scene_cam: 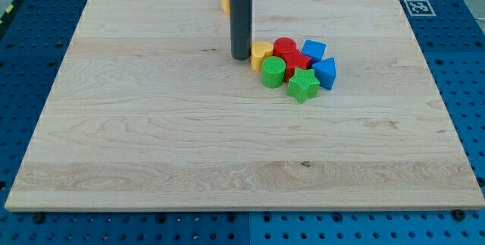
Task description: Slide the green star to the bottom of the green circle
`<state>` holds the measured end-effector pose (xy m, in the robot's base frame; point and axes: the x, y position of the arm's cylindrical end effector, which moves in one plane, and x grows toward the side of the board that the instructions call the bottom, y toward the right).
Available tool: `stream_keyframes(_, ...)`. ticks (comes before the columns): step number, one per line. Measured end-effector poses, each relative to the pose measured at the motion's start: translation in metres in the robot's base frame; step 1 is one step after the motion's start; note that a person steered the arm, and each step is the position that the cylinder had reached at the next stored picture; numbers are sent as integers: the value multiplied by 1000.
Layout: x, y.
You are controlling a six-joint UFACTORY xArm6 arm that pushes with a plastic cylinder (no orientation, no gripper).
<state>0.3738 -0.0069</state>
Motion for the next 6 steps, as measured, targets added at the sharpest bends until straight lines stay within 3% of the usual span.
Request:
stream_keyframes(1,0,-56)
stream_keyframes(2,0,-69)
stream_keyframes(6,11,-19)
